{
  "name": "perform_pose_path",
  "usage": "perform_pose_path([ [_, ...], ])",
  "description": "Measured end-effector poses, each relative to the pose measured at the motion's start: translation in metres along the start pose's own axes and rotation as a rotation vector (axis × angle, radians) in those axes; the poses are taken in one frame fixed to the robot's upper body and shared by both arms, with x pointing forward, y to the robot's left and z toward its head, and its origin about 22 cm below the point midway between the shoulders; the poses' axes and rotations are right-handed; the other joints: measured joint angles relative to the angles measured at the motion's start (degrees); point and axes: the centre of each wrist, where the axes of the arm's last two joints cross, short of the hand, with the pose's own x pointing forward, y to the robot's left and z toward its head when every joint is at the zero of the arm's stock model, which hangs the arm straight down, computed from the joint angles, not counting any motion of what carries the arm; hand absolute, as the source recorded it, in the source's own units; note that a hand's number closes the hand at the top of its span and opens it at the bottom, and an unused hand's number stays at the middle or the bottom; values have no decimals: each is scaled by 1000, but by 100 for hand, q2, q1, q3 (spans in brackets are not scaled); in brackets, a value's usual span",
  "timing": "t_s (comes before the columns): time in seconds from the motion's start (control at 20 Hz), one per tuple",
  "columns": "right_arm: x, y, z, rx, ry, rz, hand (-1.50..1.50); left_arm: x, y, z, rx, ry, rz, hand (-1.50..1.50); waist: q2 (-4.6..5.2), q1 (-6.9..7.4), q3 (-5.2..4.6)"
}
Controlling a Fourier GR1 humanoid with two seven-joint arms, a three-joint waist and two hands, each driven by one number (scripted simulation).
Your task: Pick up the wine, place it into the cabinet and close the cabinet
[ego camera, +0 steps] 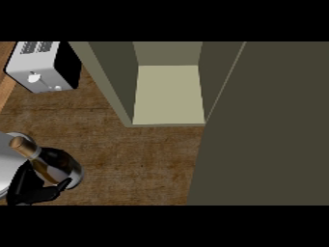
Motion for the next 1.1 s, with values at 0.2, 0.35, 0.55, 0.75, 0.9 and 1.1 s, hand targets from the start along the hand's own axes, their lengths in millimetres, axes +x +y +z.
perform_pose_path([
  [0.2, -5, 1, 5, -2, -4, -9, -150, -3, -6, -2, 2, -35, -31, 150, -1, -1, 0],
  [0.35, -6, 2, 6, -4, 2, -11, -150, -2, -11, -3, -13, -64, -60, 150, -9, 6, -1],
  [0.55, -6, 0, 7, -10, -3, -1, -150, -5, -22, -1, -42, -85, -77, 150, -15, 19, 10],
  [0.75, -6, -4, 6, -24, -23, 17, -150, -9, -56, -15, -93, -101, -67, 150, -13, 35, 12],
  [0.9, -6, -6, 5, -37, -24, 19, -150, -10, -78, -14, -139, -100, -40, 150, -12, 54, 10],
  [1.1, -9, -6, 9, -34, -23, 24, -150, -8, -101, -16, -193, -109, 4, 150, -13, 49, 8],
])
